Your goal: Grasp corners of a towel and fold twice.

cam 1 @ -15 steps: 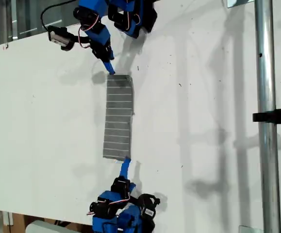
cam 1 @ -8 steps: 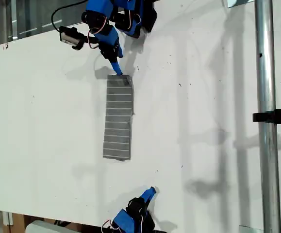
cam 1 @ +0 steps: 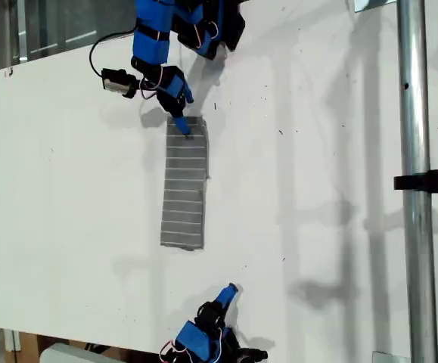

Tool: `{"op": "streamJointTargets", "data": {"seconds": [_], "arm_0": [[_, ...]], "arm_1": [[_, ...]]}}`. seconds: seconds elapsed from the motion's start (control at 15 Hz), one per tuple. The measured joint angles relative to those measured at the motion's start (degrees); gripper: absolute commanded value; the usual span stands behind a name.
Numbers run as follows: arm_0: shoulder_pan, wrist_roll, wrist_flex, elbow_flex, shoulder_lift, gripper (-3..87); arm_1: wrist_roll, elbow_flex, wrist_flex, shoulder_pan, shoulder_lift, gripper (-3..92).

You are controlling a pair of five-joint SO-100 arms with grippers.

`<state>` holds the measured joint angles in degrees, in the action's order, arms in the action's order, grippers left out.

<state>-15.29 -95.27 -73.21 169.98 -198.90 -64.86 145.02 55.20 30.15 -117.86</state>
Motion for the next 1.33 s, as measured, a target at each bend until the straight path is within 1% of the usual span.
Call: {"op": "streamJointTargets", "data": {"seconds": [0.13,0.2,0.27,0.33,0.4,0.47,0.53,0.6,0.73,0.87,0.93,1.0,1.13,1.33], "arm_0": [[0.53,0.00,0.09,1.05,0.00,-2.9],[0.70,0.00,0.09,1.05,0.00,-2.9],[0.70,0.18,0.09,1.05,0.00,-2.9],[0.79,0.70,0.09,1.05,0.00,-2.9],[1.32,1.58,0.09,1.05,0.00,-2.9],[1.67,2.29,0.09,1.05,0.00,-2.9],[1.85,2.72,0.09,1.05,0.00,-2.9],[1.93,2.90,0.09,1.05,0.00,-2.9],[1.93,3.08,0.09,1.05,0.00,-2.9],[2.11,4.13,0.35,1.05,0.00,-2.9],[2.72,4.83,0.62,1.05,0.00,-2.9],[2.90,5.27,0.62,1.05,0.00,-2.9],[2.90,5.71,0.97,1.05,0.00,-2.9],[3.08,5.71,0.97,1.05,0.00,-2.9]], "arm_1": [[0.18,-6.50,-6.59,-0.09,11.07,32.1],[0.26,-8.26,-9.05,0.00,13.62,30.6],[0.44,-8.44,-13.10,-0.09,14.94,26.2],[0.44,-8.61,-17.58,-0.79,16.35,10.0],[0.44,-9.40,-20.65,-1.49,17.93,-0.2],[0.26,-10.63,-20.83,-1.49,18.72,-0.2],[0.18,-12.48,-16.79,-1.32,18.63,-0.2],[0.18,-13.71,-9.84,-1.32,17.67,-0.2],[-1.58,-14.68,10.55,-1.67,6.33,-0.3],[-3.96,-20.74,33.31,-3.34,-3.52,-0.3],[-4.22,-23.82,41.31,-4.13,-4.75,-0.3],[-3.96,-26.10,43.07,-4.92,-5.80,-0.3],[-4.04,-28.39,34.28,-6.33,-4.83,-0.3],[-2.29,-38.14,25.40,-7.03,13.36,-0.3]]}}
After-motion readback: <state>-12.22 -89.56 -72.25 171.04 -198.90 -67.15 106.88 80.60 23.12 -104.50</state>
